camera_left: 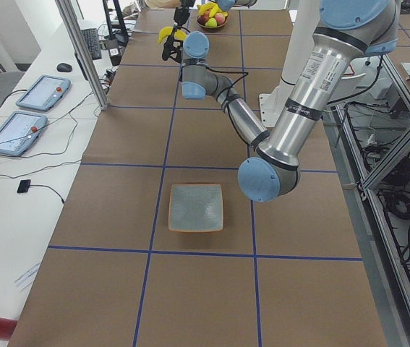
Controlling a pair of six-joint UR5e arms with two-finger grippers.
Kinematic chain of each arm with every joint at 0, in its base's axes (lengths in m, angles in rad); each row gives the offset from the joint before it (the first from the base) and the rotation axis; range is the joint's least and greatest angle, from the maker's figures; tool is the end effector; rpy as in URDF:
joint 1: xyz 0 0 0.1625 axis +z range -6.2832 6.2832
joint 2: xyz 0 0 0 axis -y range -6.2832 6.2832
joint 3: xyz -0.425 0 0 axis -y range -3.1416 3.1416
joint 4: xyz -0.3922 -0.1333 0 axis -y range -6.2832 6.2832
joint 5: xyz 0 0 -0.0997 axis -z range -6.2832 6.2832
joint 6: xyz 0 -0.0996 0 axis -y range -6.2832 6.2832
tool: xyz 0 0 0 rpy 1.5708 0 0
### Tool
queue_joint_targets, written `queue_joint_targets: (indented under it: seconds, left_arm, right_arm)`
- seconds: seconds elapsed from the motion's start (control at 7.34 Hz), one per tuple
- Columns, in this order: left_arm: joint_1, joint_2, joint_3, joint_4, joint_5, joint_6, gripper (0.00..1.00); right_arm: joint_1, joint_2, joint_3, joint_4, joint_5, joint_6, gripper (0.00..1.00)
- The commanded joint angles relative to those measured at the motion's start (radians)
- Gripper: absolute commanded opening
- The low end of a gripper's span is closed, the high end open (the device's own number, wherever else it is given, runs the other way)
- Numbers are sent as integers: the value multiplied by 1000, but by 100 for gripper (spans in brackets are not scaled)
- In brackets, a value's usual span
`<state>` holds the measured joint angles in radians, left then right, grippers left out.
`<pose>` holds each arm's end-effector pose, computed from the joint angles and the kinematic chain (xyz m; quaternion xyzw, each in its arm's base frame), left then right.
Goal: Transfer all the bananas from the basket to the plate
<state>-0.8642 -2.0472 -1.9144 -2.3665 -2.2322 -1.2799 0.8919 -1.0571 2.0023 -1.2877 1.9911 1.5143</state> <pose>0.2935 -0.4549 0.1503 0.1853 0.6953 0.0403 0.6933 -0.2780 -0.4922 0.1514 0.1057 -0.5792 0.2144 0.7793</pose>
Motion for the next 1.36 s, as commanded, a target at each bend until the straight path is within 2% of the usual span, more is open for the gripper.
queue_joint_targets:
  seconds: [0.0, 0.54, 0.68, 0.95, 1.23]
  left_arm:
    - [83, -34, -2, -2, 16, -21, 100]
    - [139, -67, 2, -2, 16, -27, 100]
    - [139, -68, 2, -2, 16, -27, 100]
    - [146, -83, 5, 0, 16, -27, 99]
    - [151, -83, 6, 0, 16, -27, 78]
  right_arm:
    - [-85, 28, -3, 83, -9, 1, 0]
    - [-191, 75, 1, 113, -54, -2, 0]
    - [-208, 77, 1, 173, -58, 1, 0]
    - [-231, 78, 6, 195, -67, 1, 0]
    - [-237, 78, 9, 226, -67, 3, 0]
